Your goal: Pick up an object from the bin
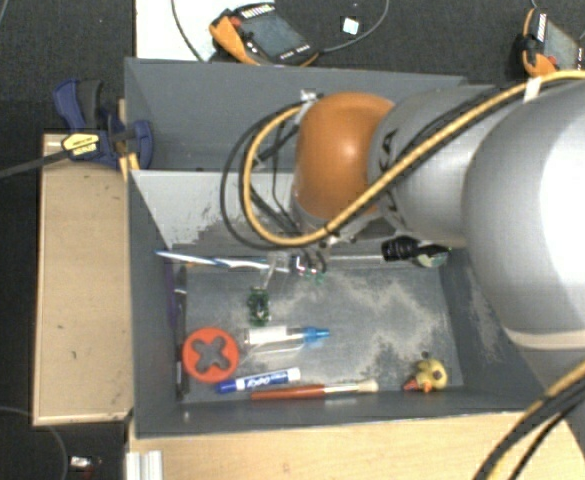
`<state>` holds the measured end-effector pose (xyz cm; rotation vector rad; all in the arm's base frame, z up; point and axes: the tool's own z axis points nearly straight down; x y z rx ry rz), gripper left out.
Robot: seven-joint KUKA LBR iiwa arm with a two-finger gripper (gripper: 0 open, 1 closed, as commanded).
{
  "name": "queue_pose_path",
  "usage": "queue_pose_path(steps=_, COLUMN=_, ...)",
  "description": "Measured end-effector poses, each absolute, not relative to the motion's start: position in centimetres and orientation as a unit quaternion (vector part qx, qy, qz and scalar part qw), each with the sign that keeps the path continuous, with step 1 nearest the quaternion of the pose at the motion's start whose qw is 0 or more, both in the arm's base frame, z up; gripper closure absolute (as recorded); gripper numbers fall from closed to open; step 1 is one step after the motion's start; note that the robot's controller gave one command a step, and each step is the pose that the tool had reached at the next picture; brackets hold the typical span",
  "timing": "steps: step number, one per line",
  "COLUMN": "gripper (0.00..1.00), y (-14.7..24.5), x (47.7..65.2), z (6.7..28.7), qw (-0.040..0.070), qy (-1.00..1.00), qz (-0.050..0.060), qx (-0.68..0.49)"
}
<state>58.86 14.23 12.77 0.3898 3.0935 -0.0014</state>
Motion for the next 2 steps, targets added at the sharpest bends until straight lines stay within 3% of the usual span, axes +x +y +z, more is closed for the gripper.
queue_pose_path(steps=1, gripper=1.00, y=17.4, x=53.3, z=15.8, qw=0.010, qy=0.996, qz=-0.003, qx=0.084)
queue_pose_path(steps=2, gripper=1.00, y=14.8, x=59.3, z=13.6, qw=0.010, qy=0.994, qz=-0.007, qx=0.112)
